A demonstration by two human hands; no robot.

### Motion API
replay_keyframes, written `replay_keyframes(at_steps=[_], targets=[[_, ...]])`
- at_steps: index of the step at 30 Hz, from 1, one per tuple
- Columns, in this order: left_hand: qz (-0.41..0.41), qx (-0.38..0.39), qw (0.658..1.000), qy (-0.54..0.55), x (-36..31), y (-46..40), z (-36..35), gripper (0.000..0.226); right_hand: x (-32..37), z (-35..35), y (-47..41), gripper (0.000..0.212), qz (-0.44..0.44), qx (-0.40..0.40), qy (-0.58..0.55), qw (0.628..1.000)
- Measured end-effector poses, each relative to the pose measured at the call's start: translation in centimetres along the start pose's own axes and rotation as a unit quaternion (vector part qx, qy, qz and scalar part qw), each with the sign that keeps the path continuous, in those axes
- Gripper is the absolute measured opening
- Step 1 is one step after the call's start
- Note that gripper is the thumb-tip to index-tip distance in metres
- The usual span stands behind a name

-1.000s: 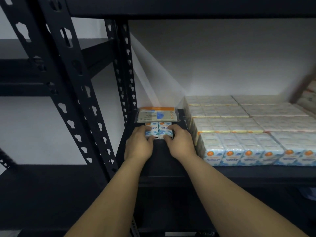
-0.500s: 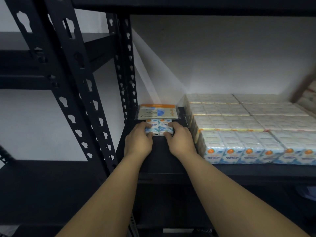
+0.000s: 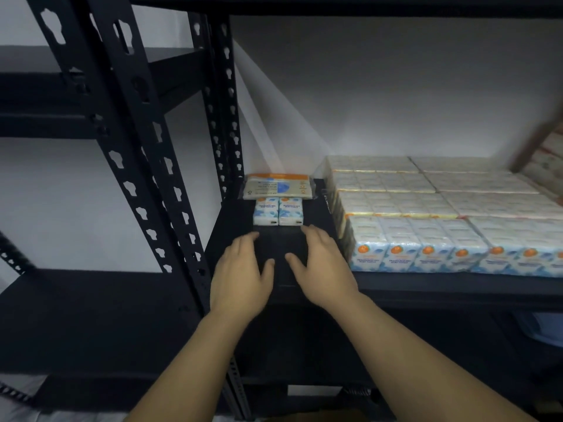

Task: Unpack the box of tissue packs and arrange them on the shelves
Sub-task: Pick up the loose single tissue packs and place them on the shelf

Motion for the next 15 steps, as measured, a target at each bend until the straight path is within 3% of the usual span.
replay_keyframes(at_steps=[8, 15], targets=[[-0.048, 0.02, 0.998, -0.02, -1.0, 10.7, -2.5, 0.063, -3.1, 3.1, 11.3, 0.048, 0.122, 0.021, -0.02, 0.992], [-0.032, 0.097, 0.995, -0.019, -4.8, 19.6, -8.2, 0.065, -12.8, 5.8, 22.4, 0.05, 0.023, 0.054, -0.057, 0.997]])
Point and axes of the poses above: each hand's wrist, its own y-axis away from the middle knuckle, its own z-axis out of the back of the hand, x = y × z, the point moved 2 cm from there along -y, towards the middle knuckle, and after that the axes turned 8 degrees about z, right-handed, at the moved point
